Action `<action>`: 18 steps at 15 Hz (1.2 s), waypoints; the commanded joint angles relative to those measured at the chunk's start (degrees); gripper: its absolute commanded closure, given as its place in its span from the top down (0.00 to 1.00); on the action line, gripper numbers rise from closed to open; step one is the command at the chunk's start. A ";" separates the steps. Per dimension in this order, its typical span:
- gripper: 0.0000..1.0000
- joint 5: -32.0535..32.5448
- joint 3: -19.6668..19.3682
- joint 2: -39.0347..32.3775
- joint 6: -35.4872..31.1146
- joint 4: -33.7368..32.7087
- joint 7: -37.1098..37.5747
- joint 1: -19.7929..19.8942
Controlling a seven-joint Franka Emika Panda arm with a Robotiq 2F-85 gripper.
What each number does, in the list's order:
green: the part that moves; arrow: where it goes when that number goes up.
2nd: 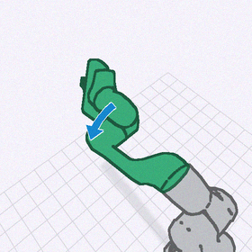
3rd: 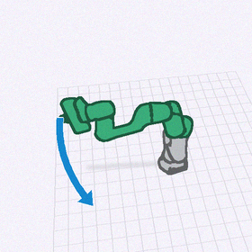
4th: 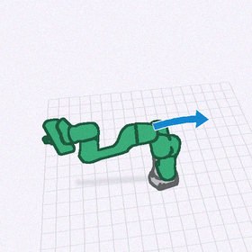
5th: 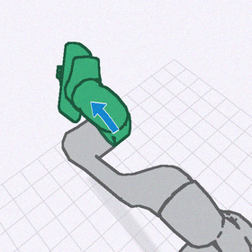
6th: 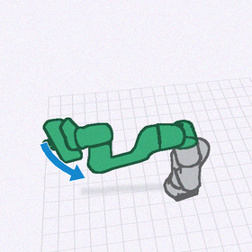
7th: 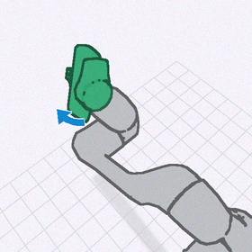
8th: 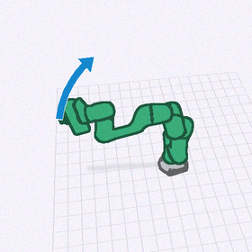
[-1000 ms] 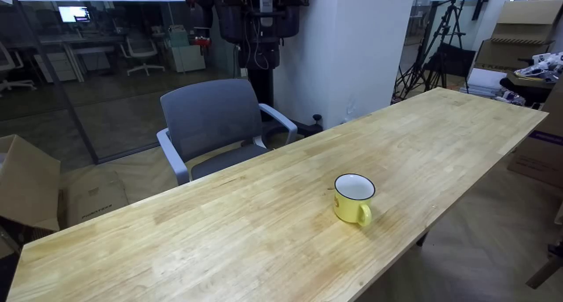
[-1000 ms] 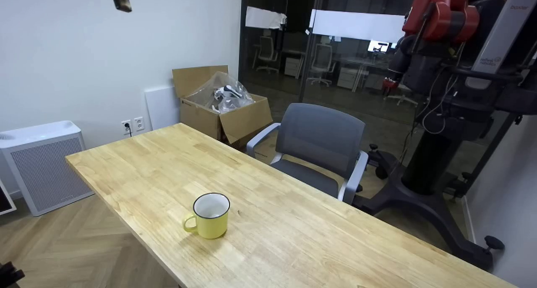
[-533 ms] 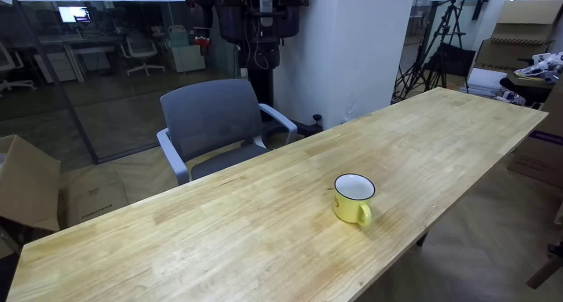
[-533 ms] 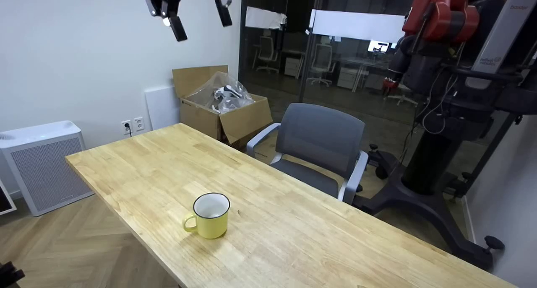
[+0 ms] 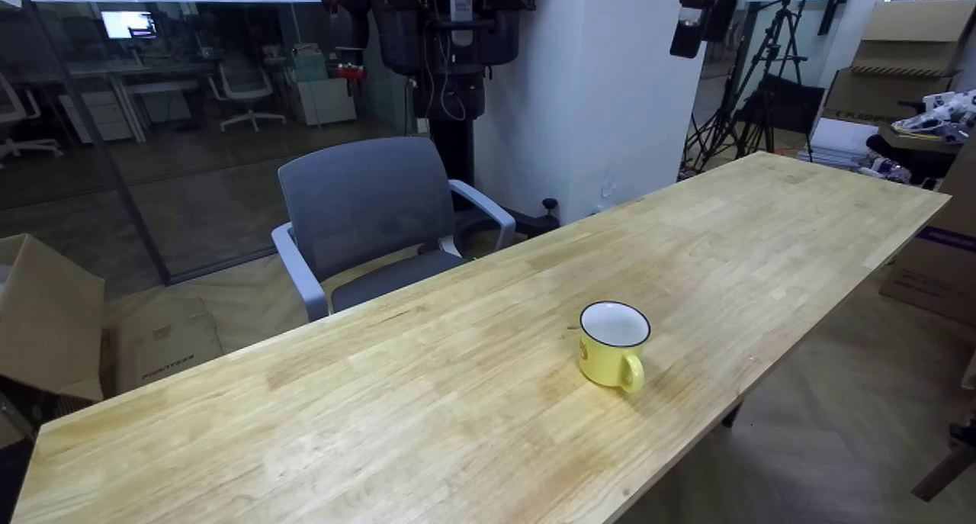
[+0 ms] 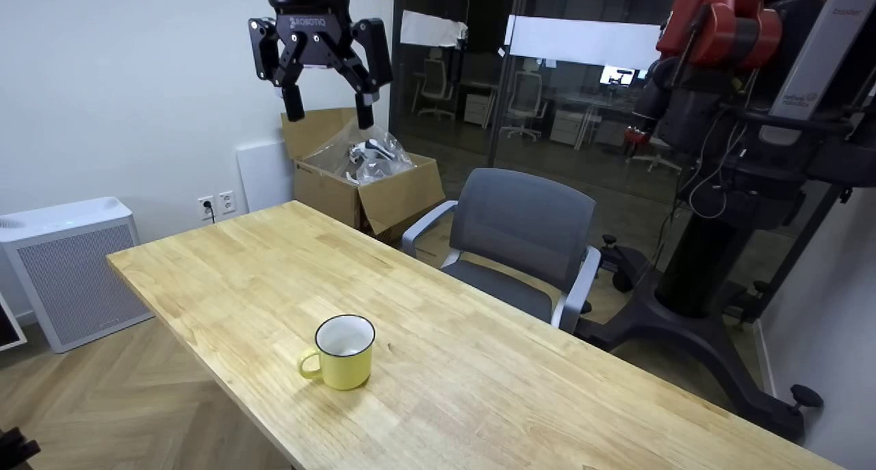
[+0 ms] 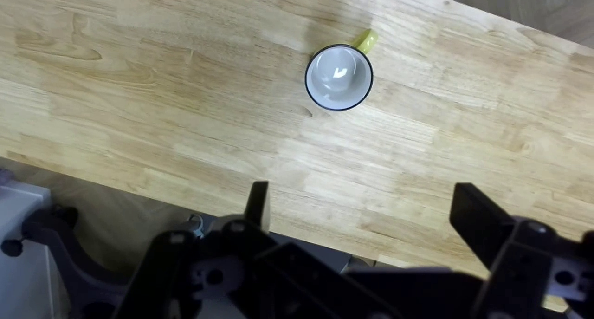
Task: Move the cup slightly to the right
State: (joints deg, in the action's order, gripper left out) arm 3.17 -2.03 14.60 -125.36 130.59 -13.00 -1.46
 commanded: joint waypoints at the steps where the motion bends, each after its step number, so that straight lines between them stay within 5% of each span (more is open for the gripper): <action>1: 1.00 -0.08 0.19 0.00 0.15 -0.11 -0.03 0.17; 10: 1.00 -2.83 -1.98 -16.36 -13.04 -3.85 -5.58 2.17; 17: 1.00 -9.13 1.19 -29.93 -11.93 -8.78 -14.09 4.39; 18: 1.00 -8.42 1.09 -26.60 -13.76 -5.56 -12.61 4.62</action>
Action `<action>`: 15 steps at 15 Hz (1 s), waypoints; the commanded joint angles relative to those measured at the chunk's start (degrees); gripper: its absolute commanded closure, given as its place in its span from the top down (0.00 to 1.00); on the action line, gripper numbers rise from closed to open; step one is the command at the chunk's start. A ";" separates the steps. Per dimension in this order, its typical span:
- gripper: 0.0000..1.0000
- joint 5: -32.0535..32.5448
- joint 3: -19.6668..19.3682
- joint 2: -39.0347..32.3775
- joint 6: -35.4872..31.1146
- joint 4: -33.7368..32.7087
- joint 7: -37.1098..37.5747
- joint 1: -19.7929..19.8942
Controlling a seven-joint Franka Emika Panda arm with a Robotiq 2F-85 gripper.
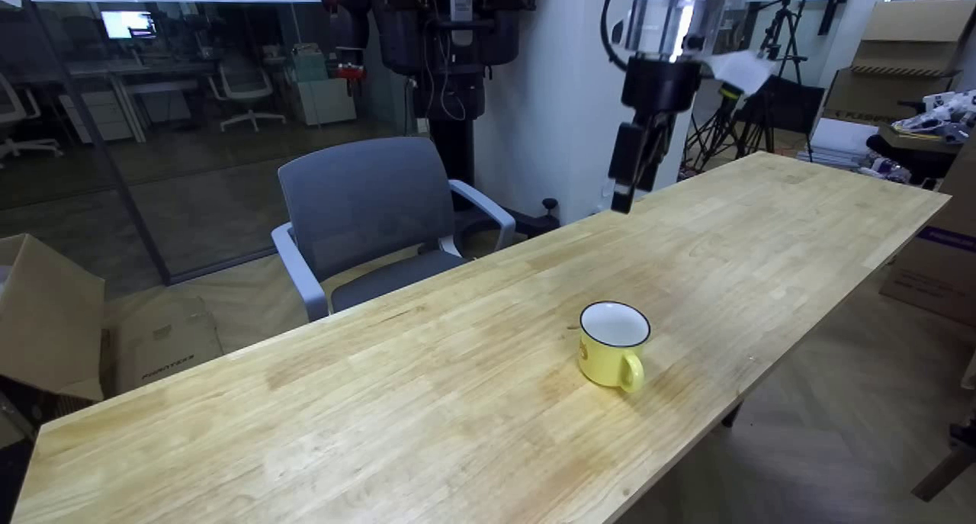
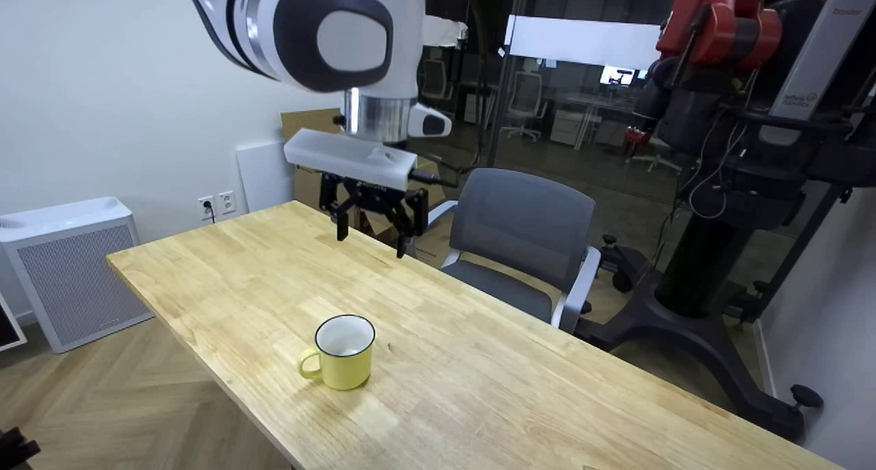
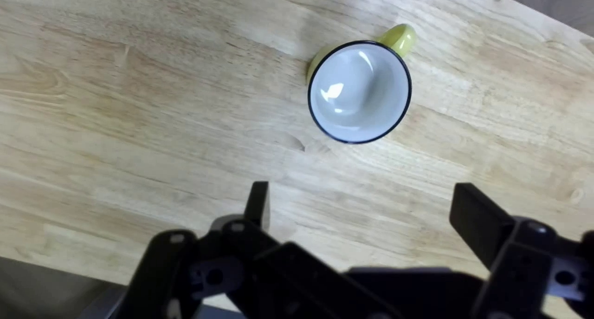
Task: Move the cup slightly to the right
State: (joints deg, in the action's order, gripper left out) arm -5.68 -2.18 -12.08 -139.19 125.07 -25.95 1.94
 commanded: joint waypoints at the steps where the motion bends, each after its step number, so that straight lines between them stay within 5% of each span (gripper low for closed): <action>1: 1.00 0.56 1.64 -1.22 -0.17 -0.32 0.32 1.37; 5: 1.00 0.55 1.71 -1.12 -0.39 -0.32 0.30 1.58; 15: 1.00 24.11 -2.71 -8.06 -9.70 1.32 17.68 -2.39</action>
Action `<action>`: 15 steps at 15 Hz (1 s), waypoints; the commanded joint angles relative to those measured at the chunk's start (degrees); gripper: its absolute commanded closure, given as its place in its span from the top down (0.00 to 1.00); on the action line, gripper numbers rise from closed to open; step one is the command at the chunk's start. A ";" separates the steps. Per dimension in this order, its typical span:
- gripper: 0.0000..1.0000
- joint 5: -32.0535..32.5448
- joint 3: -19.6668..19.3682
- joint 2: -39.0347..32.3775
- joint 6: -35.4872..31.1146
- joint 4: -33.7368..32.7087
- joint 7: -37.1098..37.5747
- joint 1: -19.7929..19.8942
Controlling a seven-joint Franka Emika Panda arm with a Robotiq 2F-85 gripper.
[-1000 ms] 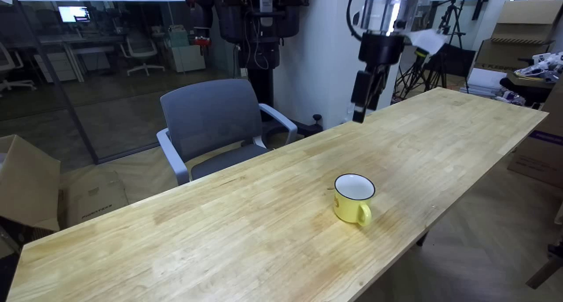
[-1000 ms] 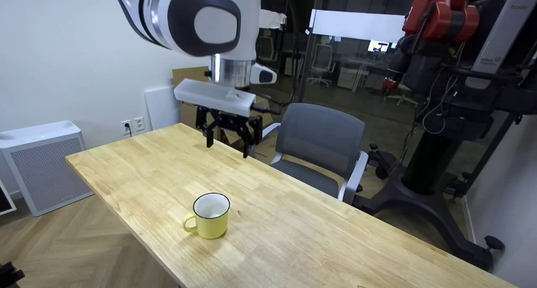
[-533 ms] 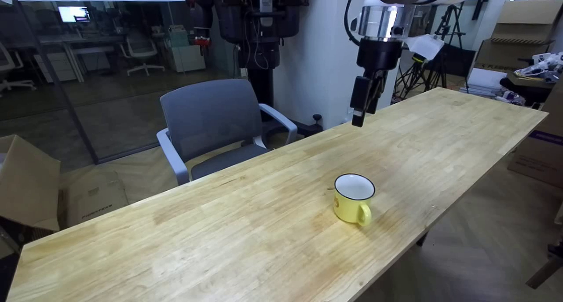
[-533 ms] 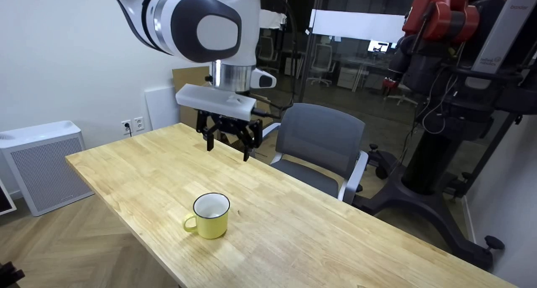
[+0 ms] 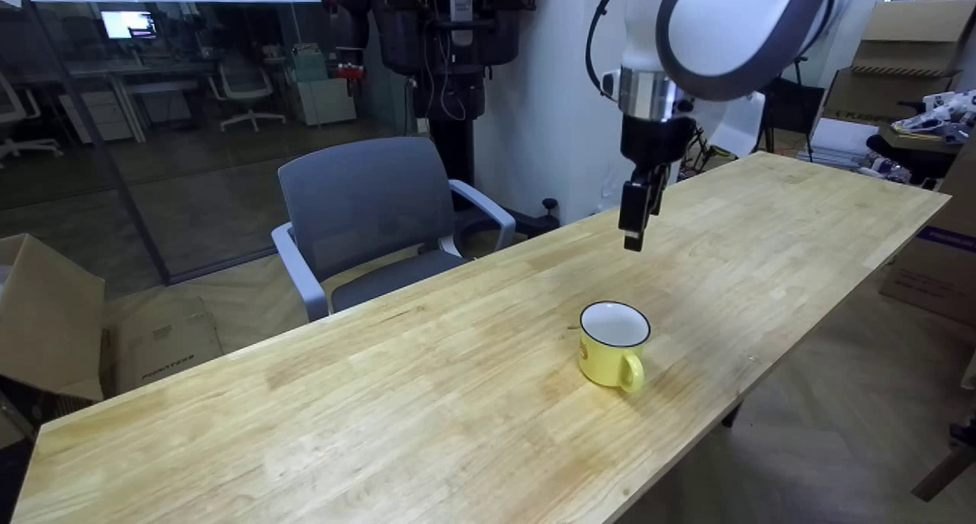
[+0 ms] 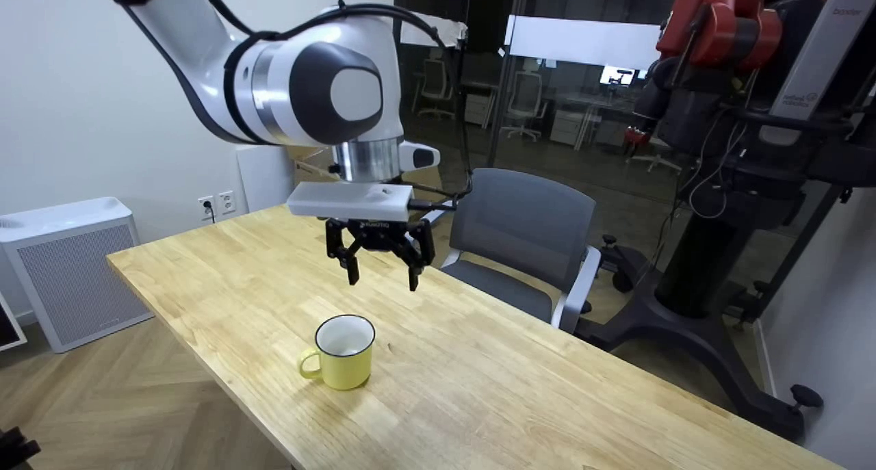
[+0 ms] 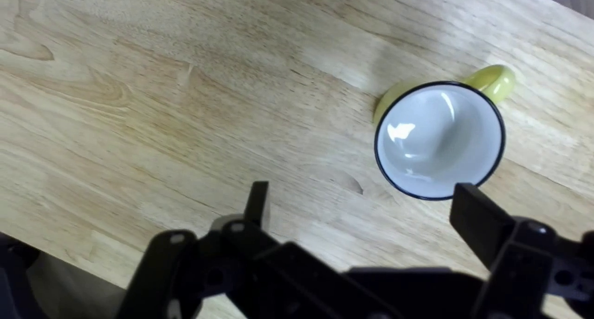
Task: Move the cup slightly to the right
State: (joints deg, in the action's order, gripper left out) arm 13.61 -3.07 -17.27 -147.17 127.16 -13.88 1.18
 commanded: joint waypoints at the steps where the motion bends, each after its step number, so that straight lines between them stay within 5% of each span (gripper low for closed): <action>1: 1.00 5.55 -2.01 -4.04 -1.94 -1.01 6.39 -1.78; 9: 1.00 4.58 -1.16 -5.97 -2.20 -0.37 4.46 -0.96; 15: 1.00 1.02 2.51 -8.70 -4.67 -0.47 -4.84 2.47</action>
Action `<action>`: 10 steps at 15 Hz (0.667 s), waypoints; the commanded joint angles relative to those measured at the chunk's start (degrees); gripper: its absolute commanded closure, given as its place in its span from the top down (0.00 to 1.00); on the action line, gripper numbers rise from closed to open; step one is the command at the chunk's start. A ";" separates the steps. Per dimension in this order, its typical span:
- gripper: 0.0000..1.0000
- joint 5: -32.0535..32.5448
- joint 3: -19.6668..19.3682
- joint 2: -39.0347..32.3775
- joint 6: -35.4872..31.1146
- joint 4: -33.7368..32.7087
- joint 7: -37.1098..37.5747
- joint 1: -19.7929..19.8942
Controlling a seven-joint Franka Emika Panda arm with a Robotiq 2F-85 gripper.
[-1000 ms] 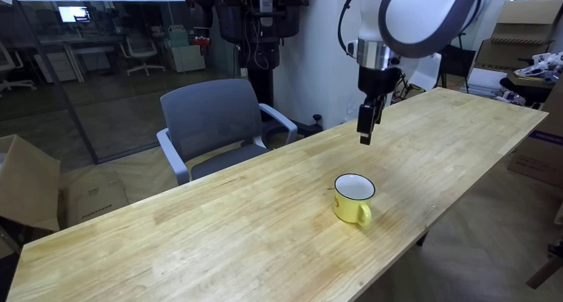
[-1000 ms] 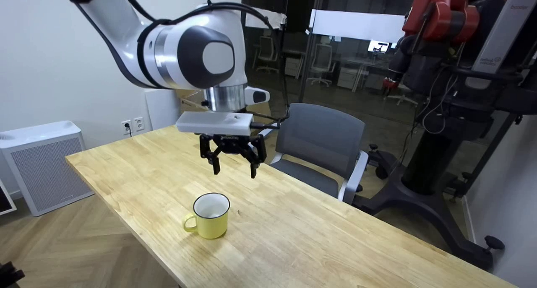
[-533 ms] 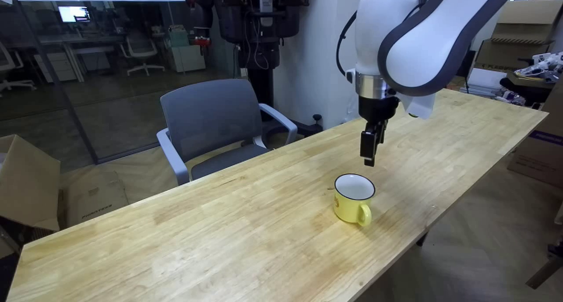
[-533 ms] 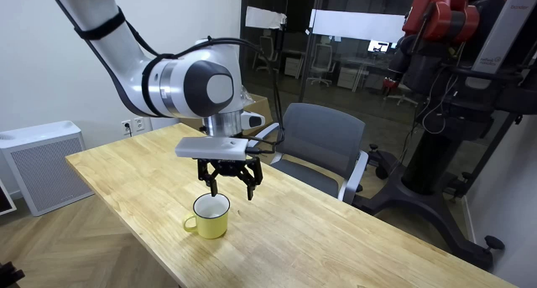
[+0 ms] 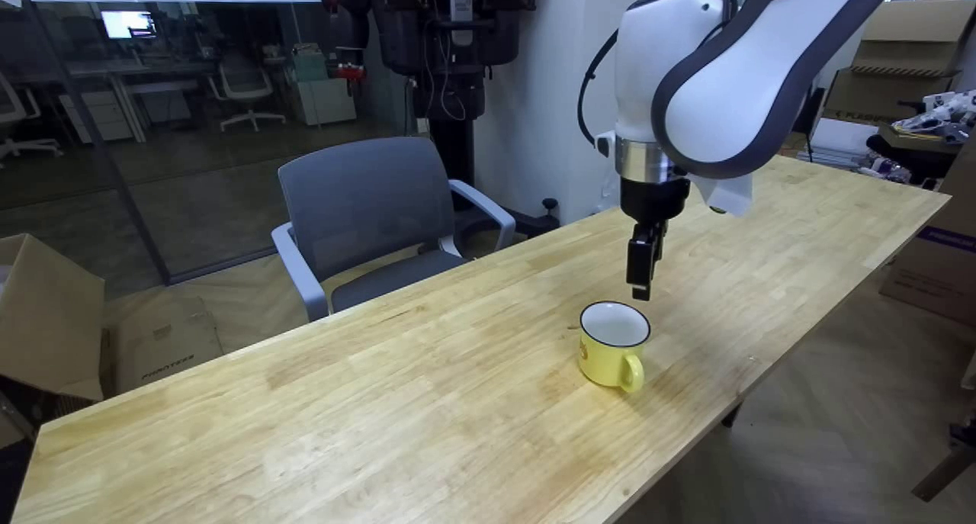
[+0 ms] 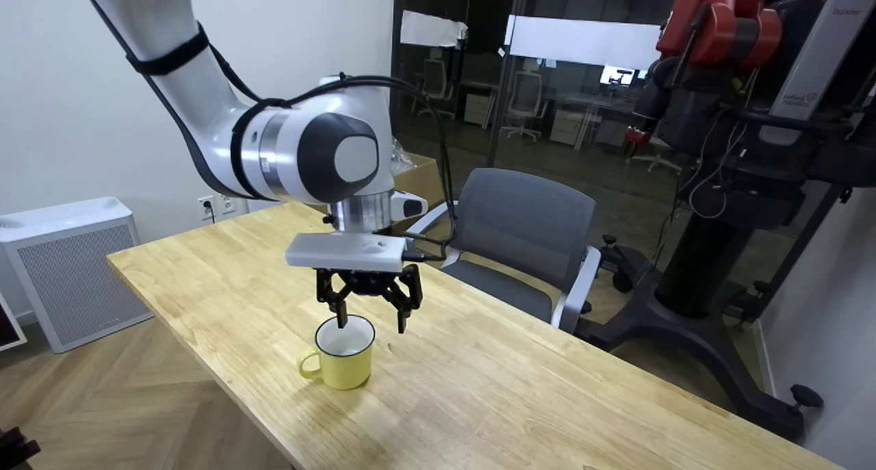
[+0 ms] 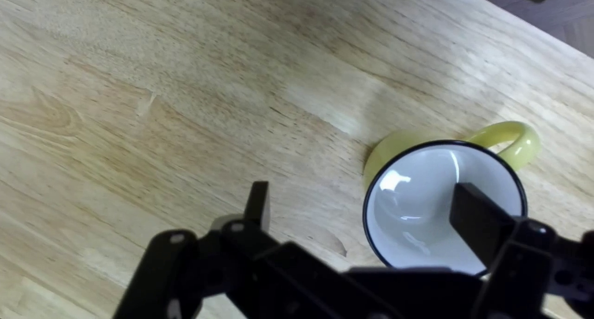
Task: Move the cup slightly to the right
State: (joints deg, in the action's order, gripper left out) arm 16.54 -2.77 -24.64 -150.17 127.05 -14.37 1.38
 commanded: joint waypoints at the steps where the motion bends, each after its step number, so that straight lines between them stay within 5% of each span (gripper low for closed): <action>1: 1.00 -2.67 2.90 -1.99 -1.98 -0.63 -6.07 2.93; 10: 1.00 -1.64 3.57 -8.17 -5.82 -3.60 -14.24 5.69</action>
State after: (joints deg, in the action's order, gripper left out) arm 13.66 0.72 -30.39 -154.65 125.79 -26.78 6.00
